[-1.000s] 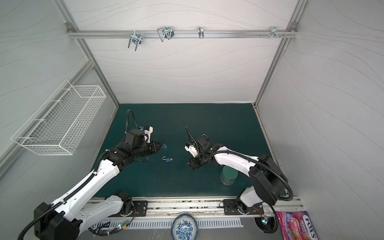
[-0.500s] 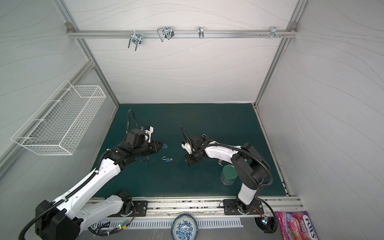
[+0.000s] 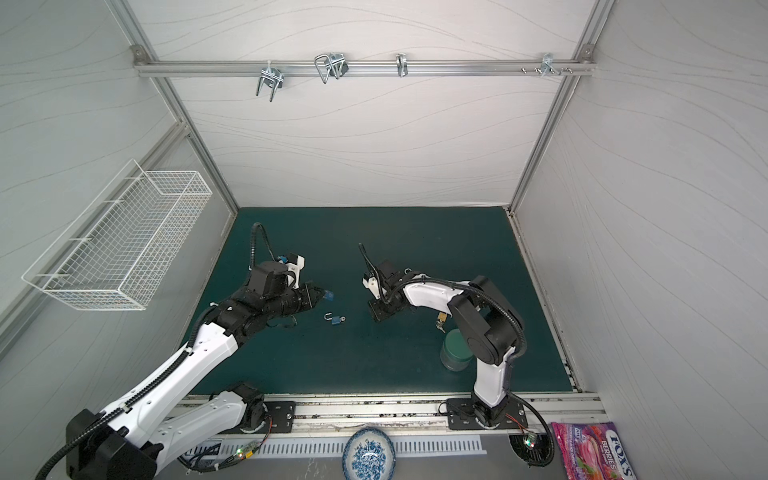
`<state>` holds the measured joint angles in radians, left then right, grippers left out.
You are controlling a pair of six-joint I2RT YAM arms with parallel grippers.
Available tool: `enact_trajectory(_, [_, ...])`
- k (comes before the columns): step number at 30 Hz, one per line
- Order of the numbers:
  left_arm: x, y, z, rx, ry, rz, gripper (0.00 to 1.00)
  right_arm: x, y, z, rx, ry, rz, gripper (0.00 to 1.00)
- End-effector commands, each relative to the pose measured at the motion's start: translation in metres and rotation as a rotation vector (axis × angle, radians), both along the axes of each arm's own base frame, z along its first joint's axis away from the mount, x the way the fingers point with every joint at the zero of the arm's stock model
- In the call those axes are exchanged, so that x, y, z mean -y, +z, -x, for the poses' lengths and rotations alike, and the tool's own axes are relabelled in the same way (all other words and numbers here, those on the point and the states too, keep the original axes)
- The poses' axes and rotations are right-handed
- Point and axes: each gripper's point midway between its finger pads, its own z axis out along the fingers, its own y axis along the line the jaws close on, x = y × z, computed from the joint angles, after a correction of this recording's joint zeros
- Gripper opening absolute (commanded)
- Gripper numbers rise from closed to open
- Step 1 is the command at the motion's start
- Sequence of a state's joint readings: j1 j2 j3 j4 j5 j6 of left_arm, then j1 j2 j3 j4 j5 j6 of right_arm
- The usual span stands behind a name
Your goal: Lock with the key
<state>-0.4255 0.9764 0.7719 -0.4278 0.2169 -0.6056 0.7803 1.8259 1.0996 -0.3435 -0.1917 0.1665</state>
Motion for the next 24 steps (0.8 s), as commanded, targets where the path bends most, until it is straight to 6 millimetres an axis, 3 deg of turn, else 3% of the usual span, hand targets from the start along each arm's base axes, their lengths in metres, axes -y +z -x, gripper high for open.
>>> enact_trajectory(1, [0.001,0.012,-0.004,0.043,0.011,0.021,0.0,0.002,-0.004,-0.006,0.009,0.0,0.018,0.03])
enact_trajectory(8, [0.001,0.011,-0.007,0.055,0.019,0.031,0.0,-0.003,0.002,-0.006,0.017,0.009,-0.029,0.24])
enact_trajectory(13, [0.006,0.02,-0.015,0.067,0.006,0.045,0.0,-0.005,0.025,-0.01,0.092,0.004,-0.087,0.4])
enact_trajectory(16, [0.012,0.031,-0.017,0.085,-0.02,0.067,0.0,-0.002,0.059,-0.015,0.207,0.005,-0.14,0.47])
enact_trajectory(19, [0.024,0.043,-0.019,0.098,-0.081,0.151,0.0,0.001,0.106,-0.013,0.352,0.033,-0.245,0.58])
enact_trajectory(21, [0.036,0.053,-0.02,0.106,-0.129,0.224,0.0,0.001,0.142,-0.004,0.448,0.076,-0.342,0.7])
enact_trajectory(24, [0.055,0.075,-0.018,0.14,-0.227,0.323,0.0,0.001,0.178,0.014,0.561,0.184,-0.42,0.8])
